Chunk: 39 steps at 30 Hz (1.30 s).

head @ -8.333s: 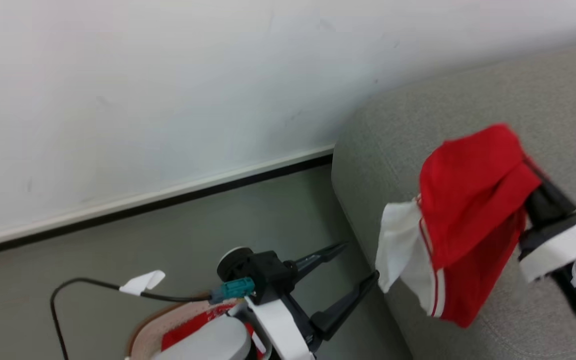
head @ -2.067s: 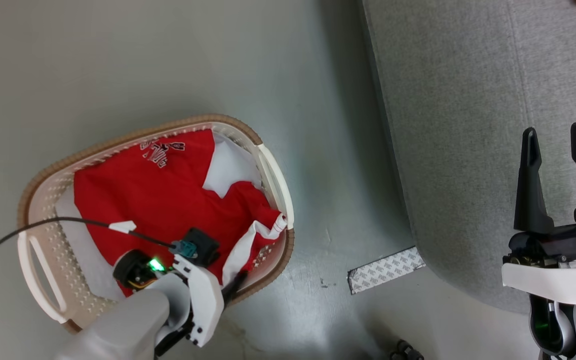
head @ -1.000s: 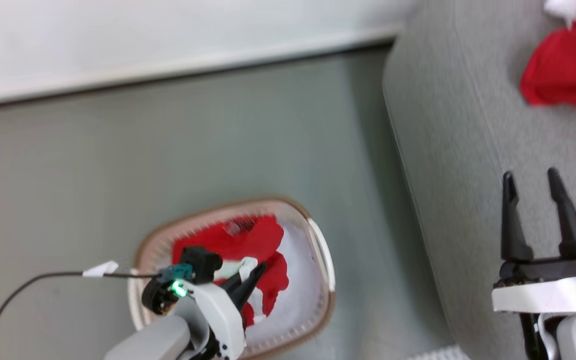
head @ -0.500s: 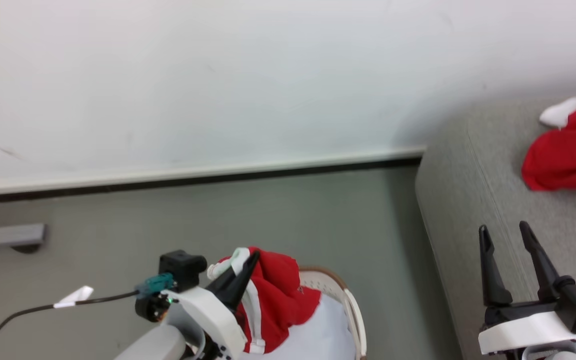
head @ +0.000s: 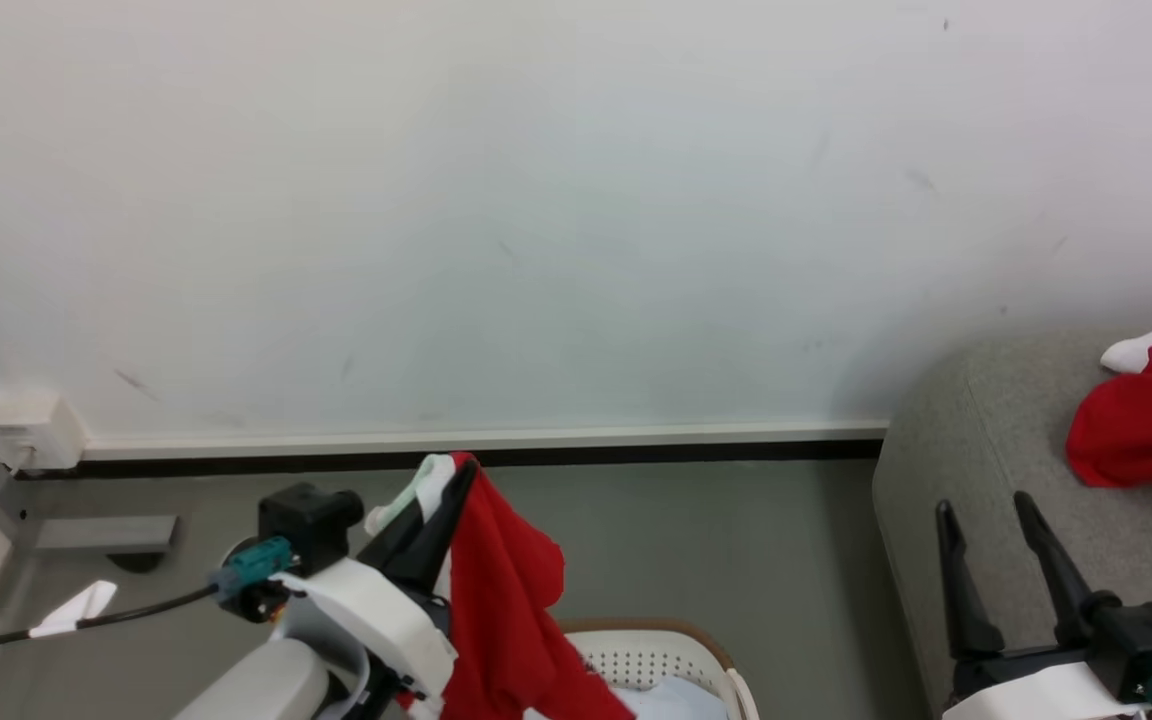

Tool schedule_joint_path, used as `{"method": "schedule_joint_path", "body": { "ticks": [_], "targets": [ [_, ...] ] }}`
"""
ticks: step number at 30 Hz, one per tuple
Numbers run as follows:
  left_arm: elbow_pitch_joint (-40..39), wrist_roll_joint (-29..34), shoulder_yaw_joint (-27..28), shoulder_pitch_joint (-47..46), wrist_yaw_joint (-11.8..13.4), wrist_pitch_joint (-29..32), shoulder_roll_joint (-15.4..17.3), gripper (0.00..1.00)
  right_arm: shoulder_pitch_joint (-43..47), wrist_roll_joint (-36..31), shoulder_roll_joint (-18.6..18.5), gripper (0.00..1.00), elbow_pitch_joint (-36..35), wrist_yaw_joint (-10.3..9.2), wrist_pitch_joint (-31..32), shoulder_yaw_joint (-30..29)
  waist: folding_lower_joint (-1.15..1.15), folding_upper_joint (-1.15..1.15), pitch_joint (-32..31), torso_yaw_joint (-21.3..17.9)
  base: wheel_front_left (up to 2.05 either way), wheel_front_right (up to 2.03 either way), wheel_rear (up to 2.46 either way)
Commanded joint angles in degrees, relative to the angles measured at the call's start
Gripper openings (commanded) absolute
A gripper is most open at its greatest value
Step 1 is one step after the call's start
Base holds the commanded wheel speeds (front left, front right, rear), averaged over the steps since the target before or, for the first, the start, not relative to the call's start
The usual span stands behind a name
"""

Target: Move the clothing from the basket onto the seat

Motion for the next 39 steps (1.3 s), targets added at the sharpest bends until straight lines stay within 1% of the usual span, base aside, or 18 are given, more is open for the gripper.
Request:
{"method": "schedule_joint_path", "body": {
  "ticks": [1, 7, 10, 15, 20, 24, 27, 30, 38, 39],
  "targets": [
    [-0.4, 0.4, 0.4, 1.0, 0.3, 0.1, 0.9, 0.00, 0.7, 0.5, -0.4, 1.00, 0.3, -0.13, -0.1, 0.7, 0.01, 0.00, -1.0, 0.5, 0.00, 0.00, 0.00],
    [-2.7, -0.3, 0.5, 1.9, 0.9, 1.3, 2.8, 0.00, 0.9, 2.7, -1.6, 1.00, 1.3, -0.13, -0.1, 4.7, 0.01, 0.00, -3.0, 0.6, 0.00, 0.00, 0.00],
    [-4.2, -0.2, 0.6, 1.7, 1.2, 1.7, 3.3, 0.00, 0.4, 4.3, -2.6, 1.00, 1.5, -0.13, -0.1, 8.8, 0.01, 0.00, -3.0, 0.8, 0.00, 0.00, 0.00],
    [-7.1, 0.3, 0.2, 0.7, 1.2, 2.4, 3.9, 0.00, -2.3, 9.0, -6.7, 1.00, 1.1, -0.13, -0.1, 20.7, 0.01, 0.00, -2.9, 1.0, 0.00, 0.00, 0.00],
    [-10.8, 1.0, -0.7, -0.8, 0.6, 4.0, 3.6, 0.00, -7.8, 14.1, -9.7, 1.00, 1.6, -0.13, -0.1, 33.1, 0.01, 0.00, -2.5, 1.3, 0.00, 0.00, 0.00],
    [-13.2, 1.7, -2.2, -2.0, 0.1, 5.4, 2.7, 0.00, -12.9, 18.1, -11.0, 1.00, 2.0, -0.13, -0.1, 41.4, 0.01, 0.00, -2.4, 1.7, 0.00, 0.00, 0.00],
    [-14.3, 2.0, -3.5, -2.8, -0.4, 6.3, 1.7, 0.00, -16.4, 20.8, -11.4, 1.00, 2.6, -0.13, -0.1, 46.2, 0.01, 0.00, -2.4, 2.1, 0.00, 0.00, 0.00],
    [-15.0, 2.3, -4.7, -3.7, -0.7, 7.1, 0.7, 0.00, -19.2, 22.6, -11.2, 1.00, 3.4, -0.13, -0.1, 48.9, 0.01, 0.00, -2.4, 2.3, 0.00, 0.00, 0.00],
    [-17.6, 2.3, -7.6, -4.7, -1.8, 8.9, -1.9, 0.00, -22.4, 24.2, -9.9, 1.00, 7.6, -0.13, -0.1, 52.3, 0.01, 0.00, -2.3, 2.8, 0.00, 0.00, 0.00],
    [-17.7, 2.3, -7.7, -4.7, -1.8, 9.1, -2.0, 0.00, -22.7, 24.7, -9.7, 0.47, 8.0, -0.13, -0.1, 52.8, 0.01, 0.00, -2.2, 2.9, 0.00, 0.00, 0.00]
  ]
}}
